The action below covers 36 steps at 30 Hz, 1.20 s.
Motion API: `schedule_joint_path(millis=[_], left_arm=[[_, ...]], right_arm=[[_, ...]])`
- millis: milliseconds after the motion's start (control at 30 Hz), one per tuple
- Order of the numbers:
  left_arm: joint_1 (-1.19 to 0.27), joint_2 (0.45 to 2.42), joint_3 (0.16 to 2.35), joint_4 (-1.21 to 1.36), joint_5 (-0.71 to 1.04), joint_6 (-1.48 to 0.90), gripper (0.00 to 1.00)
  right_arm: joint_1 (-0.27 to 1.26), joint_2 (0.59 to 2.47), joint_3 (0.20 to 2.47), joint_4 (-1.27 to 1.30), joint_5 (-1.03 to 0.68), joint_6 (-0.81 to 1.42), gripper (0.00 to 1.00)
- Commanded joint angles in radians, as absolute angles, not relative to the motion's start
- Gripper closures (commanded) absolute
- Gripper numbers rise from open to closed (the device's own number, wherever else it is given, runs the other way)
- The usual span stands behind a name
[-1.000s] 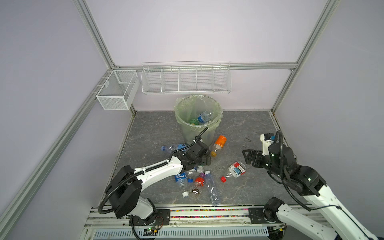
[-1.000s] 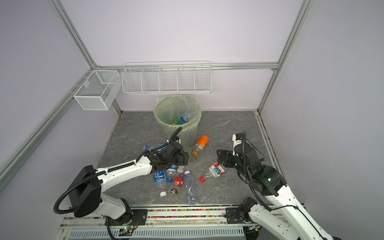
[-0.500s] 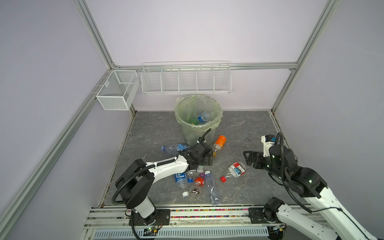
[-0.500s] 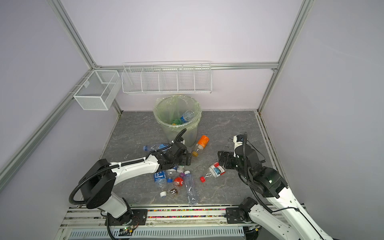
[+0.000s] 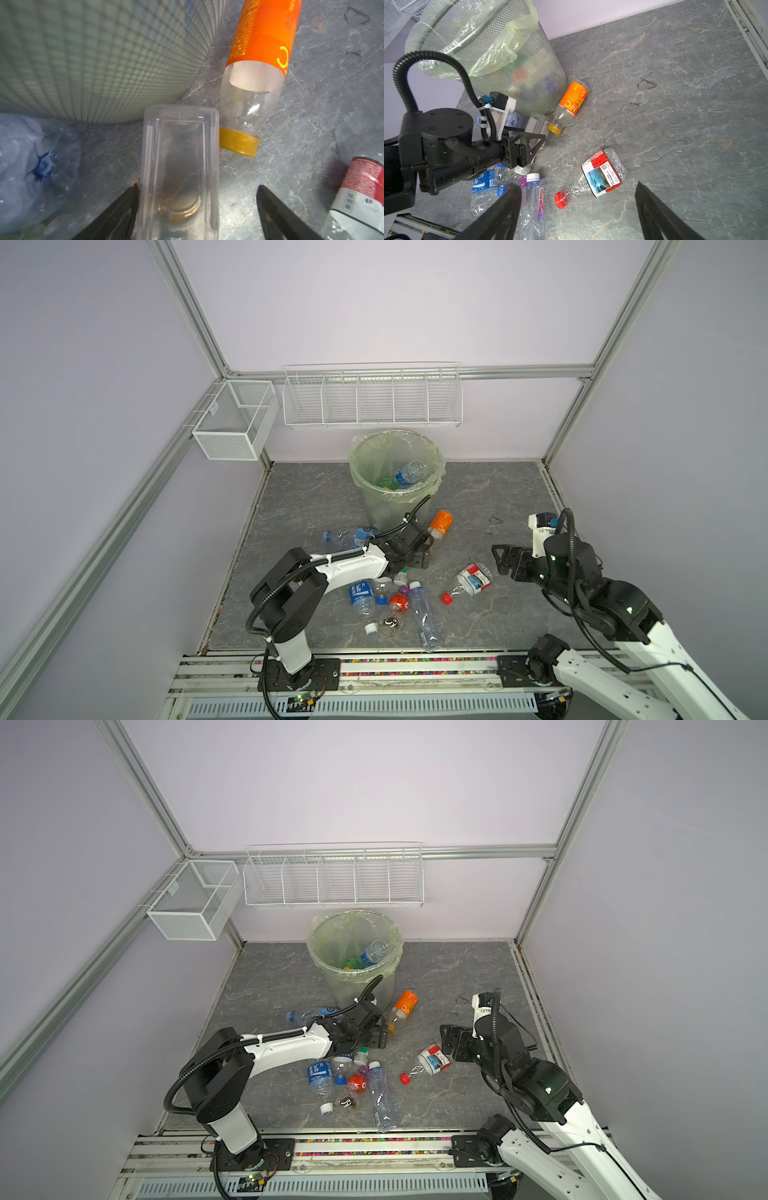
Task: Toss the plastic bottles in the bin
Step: 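Lower the left gripper and close it around the clear square bottle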
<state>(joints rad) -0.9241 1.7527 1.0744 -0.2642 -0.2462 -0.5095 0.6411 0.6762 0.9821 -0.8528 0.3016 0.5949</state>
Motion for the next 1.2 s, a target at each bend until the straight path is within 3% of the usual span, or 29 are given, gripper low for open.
schedule_joint_path(millis=[0,633,1167], left_arm=[[-0.931,1.789,1.121,-0.295,-0.257,-0.482,0.14],[-0.930,1.880,1.161,-0.313,-0.248,-0.474,0.24],[-0.930,1.876,1.193,-0.357,-0.263,-0.439,0.68]], right_arm=[[0.638,0.660,0.976,-0.877,0.327,0.600,0.12],[0.638,0.636,0.973,-0.897,0.337,0.600,0.12],[0.637,0.617,0.976,-0.905,0.347,0.606,0.12]])
